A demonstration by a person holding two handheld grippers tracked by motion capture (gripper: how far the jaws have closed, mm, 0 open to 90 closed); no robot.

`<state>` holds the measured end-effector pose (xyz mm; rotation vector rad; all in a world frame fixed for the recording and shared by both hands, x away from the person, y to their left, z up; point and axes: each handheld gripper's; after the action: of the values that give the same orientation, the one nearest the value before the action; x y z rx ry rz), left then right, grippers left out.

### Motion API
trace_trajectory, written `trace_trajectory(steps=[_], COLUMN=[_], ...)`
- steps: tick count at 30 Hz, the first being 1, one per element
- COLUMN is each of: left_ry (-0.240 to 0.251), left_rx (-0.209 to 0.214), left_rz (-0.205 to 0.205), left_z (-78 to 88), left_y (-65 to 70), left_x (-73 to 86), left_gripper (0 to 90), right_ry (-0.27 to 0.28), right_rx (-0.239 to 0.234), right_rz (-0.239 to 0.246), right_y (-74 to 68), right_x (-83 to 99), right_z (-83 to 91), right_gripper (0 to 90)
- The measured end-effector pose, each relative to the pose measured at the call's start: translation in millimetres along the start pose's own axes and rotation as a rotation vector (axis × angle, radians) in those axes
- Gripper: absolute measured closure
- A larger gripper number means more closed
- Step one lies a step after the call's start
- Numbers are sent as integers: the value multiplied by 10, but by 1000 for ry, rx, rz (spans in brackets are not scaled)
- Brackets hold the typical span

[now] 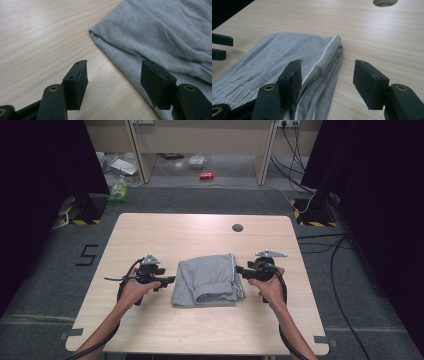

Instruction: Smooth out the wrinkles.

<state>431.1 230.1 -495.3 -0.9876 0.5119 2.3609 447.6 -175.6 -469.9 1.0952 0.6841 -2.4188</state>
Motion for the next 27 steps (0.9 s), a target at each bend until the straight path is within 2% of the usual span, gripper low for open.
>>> trace_trajectory(steps=[11,21,27], left_ry=[5,12,19], left_rx=[19,21,15], left_rz=[-15,-24,-41], left_z=[220,384,461], left_y=[90,175,232], left_x=[239,492,628], left_gripper=[299,285,278], right_ry=[-28,-42,-53], right_rx=[5,-4,4], right_rz=[75,63,75], right_y=[-160,-224,-274], right_x=[181,385,481], right_z=[130,277,352], right_gripper=[379,364,356])
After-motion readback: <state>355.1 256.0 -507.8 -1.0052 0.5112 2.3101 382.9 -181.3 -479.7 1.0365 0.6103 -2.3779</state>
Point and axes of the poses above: each handheld gripper's, and its own axes: z roughly backward along the jaws, x roughly out of its underside, y roughly to its right, and after that the axes turned 2 degrees about -x, right-handed
